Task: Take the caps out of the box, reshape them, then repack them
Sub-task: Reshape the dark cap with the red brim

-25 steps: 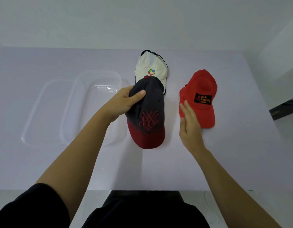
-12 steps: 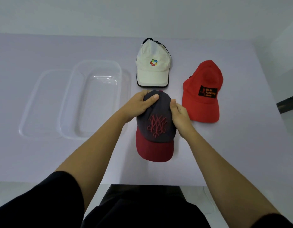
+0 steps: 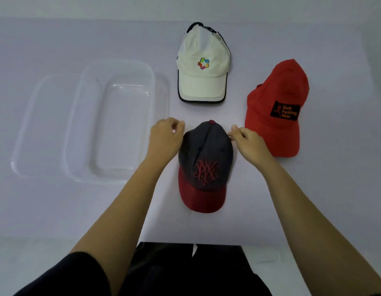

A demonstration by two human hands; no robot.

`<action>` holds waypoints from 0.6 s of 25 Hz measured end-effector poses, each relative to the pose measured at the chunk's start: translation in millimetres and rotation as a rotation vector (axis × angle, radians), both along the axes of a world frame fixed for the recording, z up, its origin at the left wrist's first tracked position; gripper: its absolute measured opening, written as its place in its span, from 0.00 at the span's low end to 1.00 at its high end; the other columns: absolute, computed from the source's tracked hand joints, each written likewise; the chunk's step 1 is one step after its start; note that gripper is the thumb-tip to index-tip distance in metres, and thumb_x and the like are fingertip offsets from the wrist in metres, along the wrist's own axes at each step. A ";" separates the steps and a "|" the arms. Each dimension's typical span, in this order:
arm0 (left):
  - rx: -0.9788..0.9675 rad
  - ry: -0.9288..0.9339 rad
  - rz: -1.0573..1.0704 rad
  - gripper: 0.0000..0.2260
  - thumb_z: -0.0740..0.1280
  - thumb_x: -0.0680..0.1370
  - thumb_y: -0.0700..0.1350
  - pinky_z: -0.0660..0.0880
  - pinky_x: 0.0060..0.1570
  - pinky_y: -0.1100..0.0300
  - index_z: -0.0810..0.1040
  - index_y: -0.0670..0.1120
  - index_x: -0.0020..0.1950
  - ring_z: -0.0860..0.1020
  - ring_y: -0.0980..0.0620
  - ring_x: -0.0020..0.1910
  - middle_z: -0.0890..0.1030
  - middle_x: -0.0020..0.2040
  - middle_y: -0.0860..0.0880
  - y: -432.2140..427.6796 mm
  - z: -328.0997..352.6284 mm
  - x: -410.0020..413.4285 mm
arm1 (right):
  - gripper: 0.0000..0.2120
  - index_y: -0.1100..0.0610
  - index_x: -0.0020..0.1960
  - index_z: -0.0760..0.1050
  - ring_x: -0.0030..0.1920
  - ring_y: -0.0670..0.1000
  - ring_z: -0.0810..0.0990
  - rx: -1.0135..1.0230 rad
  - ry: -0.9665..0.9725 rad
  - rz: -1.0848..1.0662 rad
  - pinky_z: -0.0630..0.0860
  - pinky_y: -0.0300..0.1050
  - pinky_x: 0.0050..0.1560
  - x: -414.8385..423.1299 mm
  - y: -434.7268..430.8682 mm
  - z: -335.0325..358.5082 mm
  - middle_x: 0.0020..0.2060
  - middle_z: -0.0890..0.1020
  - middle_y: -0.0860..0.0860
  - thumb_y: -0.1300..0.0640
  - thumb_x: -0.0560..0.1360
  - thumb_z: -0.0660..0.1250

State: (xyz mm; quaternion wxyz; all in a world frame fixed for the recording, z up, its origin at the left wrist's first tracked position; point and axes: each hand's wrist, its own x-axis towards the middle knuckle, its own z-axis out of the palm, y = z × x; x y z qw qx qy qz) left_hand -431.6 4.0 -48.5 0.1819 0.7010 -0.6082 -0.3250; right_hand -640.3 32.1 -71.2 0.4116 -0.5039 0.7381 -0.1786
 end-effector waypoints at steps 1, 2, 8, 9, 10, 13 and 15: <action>0.009 0.010 0.072 0.11 0.59 0.79 0.46 0.66 0.39 0.65 0.79 0.43 0.48 0.76 0.53 0.39 0.80 0.44 0.48 6.0 4.7 7.3 | 0.19 0.56 0.51 0.78 0.45 0.50 0.77 0.019 -0.029 -0.009 0.72 0.46 0.46 -6.2 2.7 2.8 0.46 0.81 0.49 0.45 0.80 0.54; 0.056 0.055 0.116 0.10 0.59 0.78 0.46 0.67 0.36 0.64 0.79 0.46 0.47 0.77 0.53 0.36 0.79 0.42 0.50 13.2 9.6 14.2 | 0.18 0.55 0.55 0.77 0.44 0.49 0.77 0.059 -0.085 -0.009 0.74 0.46 0.46 -10.4 7.1 6.4 0.49 0.81 0.48 0.46 0.80 0.54; 0.539 0.574 0.051 0.12 0.60 0.80 0.53 0.71 0.34 0.65 0.78 0.48 0.56 0.75 0.57 0.30 0.77 0.41 0.53 27.4 -5.5 13.8 | 0.11 0.50 0.49 0.74 0.28 0.44 0.67 0.237 -0.396 -0.057 0.67 0.39 0.33 4.8 17.6 -5.5 0.29 0.69 0.45 0.47 0.80 0.56; 0.545 0.598 0.040 0.13 0.59 0.80 0.53 0.70 0.32 0.66 0.79 0.47 0.53 0.74 0.58 0.29 0.76 0.37 0.51 27.6 -9.3 12.2 | 0.11 0.53 0.46 0.73 0.26 0.44 0.67 0.208 -0.402 -0.059 0.67 0.39 0.32 10.0 17.6 -8.1 0.29 0.68 0.46 0.48 0.80 0.56; 0.545 0.611 0.047 0.14 0.58 0.80 0.53 0.70 0.30 0.67 0.79 0.46 0.49 0.73 0.58 0.27 0.74 0.34 0.50 27.2 -11.8 11.2 | 0.12 0.55 0.45 0.71 0.26 0.43 0.67 0.170 -0.392 -0.063 0.68 0.38 0.31 14.7 17.2 -10.9 0.30 0.69 0.47 0.48 0.80 0.56; 0.513 0.608 0.130 0.15 0.58 0.81 0.51 0.68 0.24 0.68 0.74 0.44 0.41 0.71 0.57 0.22 0.71 0.28 0.48 21.2 -12.0 10.5 | 0.14 0.57 0.43 0.68 0.28 0.43 0.71 0.007 -0.282 -0.115 0.72 0.39 0.30 23.5 11.2 -11.5 0.31 0.71 0.47 0.47 0.78 0.59; 0.461 0.557 0.188 0.13 0.58 0.81 0.49 0.68 0.22 0.69 0.73 0.42 0.43 0.70 0.58 0.20 0.71 0.28 0.46 16.7 -11.9 13.6 | 0.15 0.58 0.42 0.70 0.26 0.41 0.74 -0.061 -0.190 -0.133 0.75 0.44 0.32 19.9 5.4 -10.7 0.31 0.74 0.47 0.46 0.77 0.62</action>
